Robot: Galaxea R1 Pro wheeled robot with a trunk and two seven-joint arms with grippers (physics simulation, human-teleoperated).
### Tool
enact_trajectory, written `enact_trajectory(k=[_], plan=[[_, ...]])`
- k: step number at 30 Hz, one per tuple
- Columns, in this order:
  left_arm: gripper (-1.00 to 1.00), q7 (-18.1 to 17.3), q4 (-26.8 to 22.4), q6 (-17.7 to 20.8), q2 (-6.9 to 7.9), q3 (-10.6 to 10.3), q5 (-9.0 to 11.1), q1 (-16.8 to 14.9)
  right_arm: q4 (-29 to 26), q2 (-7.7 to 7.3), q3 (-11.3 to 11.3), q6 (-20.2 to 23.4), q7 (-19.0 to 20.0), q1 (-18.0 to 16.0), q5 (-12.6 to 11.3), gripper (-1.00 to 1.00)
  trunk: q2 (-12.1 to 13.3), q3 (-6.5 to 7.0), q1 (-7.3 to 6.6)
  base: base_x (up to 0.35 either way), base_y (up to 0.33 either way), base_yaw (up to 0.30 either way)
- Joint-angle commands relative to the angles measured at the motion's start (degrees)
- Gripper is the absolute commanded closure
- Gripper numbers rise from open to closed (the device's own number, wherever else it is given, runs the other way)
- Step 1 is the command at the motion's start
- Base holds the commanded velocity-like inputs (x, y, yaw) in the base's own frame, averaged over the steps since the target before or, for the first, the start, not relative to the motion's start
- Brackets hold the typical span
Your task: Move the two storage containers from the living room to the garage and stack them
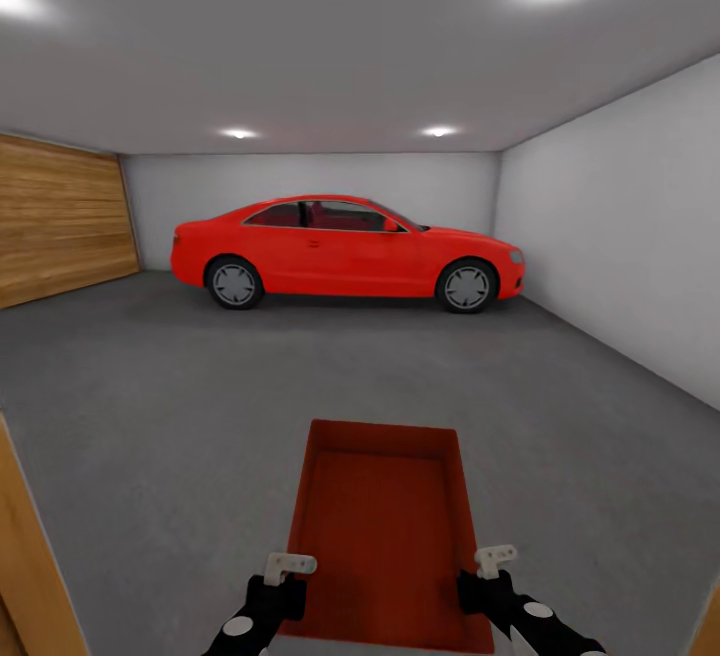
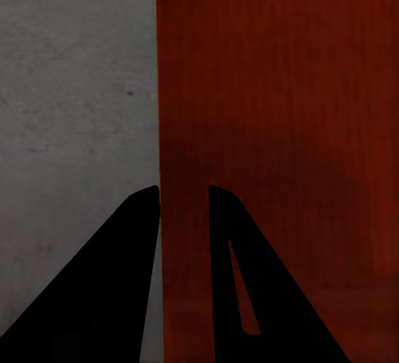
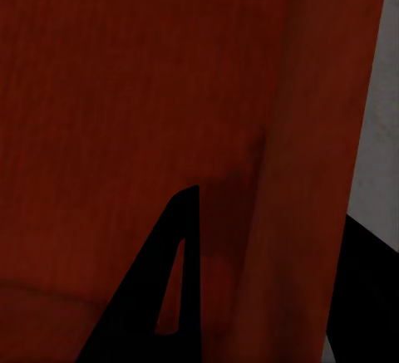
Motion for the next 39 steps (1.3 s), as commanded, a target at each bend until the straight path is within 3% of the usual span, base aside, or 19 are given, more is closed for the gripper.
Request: enact_trajectory(k=[1,39], plan=[[1.0,0.82,-0.07,0.24,0.12,-0.2,0.83,-0.05,-0.1,0.0,0.52,-1.72,0.21,-0.05,0.16,1.0,-0.03,-0.07,0.03,0.339,0.0,0.0],[1.0,0.81,-0.07,0.25,0.12,-0.2,0.83,-0.05,-0.1,0.0,0.52,-1.72,0.21,-0.05,0.34,1.0,-0.03,-0.07,0.03,0.339,0.0,0.0]])
